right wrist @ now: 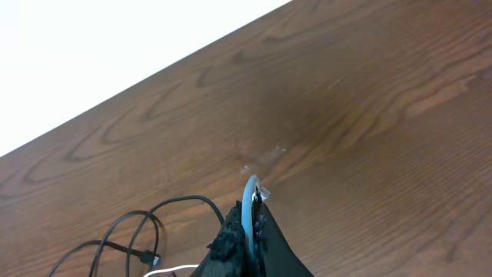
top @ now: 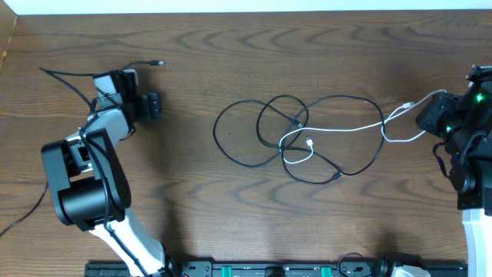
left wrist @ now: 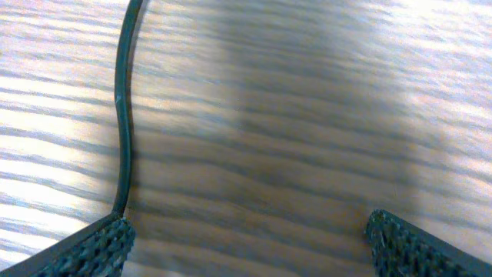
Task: Untangle cables
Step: 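Move the left gripper right to the cable pile at table center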
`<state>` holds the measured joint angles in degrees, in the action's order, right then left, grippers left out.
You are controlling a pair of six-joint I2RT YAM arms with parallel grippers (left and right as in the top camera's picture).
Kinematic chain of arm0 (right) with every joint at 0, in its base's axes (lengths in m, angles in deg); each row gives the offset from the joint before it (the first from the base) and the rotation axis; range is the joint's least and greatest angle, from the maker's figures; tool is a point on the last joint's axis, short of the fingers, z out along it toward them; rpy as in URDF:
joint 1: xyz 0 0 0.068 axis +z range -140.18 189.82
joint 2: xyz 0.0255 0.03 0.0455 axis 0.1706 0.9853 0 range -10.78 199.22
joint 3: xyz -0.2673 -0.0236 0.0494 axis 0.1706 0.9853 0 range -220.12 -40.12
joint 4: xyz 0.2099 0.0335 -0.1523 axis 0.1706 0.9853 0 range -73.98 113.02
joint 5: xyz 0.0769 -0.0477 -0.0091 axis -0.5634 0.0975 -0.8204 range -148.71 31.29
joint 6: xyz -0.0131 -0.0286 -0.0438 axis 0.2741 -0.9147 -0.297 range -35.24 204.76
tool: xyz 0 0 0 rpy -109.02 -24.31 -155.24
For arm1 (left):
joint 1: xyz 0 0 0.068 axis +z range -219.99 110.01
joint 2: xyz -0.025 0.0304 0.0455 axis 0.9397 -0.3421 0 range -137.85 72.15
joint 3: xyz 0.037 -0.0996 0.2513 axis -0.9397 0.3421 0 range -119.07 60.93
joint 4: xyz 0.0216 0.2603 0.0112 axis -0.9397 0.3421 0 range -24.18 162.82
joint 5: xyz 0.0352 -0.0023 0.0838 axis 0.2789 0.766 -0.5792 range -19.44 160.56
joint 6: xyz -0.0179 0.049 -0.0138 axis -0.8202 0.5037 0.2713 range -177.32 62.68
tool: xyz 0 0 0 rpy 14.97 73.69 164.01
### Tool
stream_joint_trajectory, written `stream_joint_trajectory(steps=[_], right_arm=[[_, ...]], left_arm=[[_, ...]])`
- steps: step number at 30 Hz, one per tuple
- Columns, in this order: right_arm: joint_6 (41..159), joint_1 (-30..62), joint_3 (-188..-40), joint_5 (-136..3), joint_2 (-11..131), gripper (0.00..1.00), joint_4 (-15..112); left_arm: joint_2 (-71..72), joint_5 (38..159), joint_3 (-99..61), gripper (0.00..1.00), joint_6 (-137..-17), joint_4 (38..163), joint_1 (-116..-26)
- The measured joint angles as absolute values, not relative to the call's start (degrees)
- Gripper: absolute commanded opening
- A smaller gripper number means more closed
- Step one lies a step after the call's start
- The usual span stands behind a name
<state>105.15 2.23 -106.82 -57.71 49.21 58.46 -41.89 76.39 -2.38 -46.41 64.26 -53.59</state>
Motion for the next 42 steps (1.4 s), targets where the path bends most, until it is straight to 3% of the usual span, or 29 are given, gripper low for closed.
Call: stream_joint_trajectory(steps=[22,27,35,42], right_arm=[[105.15,2.23,-106.82,-57.71,49.21,0.01,59.53],[105.15,2.23,-106.82,-57.71,49.23,0.01,60.34],[106.09,2.23,-106.82,-57.71,49.23,0.01,61.28],[106.72,2.23,-106.82,-57.91,49.23,0.01,61.39]], left_arm=[[-42.98,75.47,-2.36,0.96,-49.01,57.83,-30.38],[-43.01,75.54,-2.31,0.96,-49.93,55.54,-30.40],[-43.05,63.06,-2.31,0.96,-51.87,54.84,-30.40],[-43.05,60.08,-2.31,0.96,-57.66,54.73,-30.40]])
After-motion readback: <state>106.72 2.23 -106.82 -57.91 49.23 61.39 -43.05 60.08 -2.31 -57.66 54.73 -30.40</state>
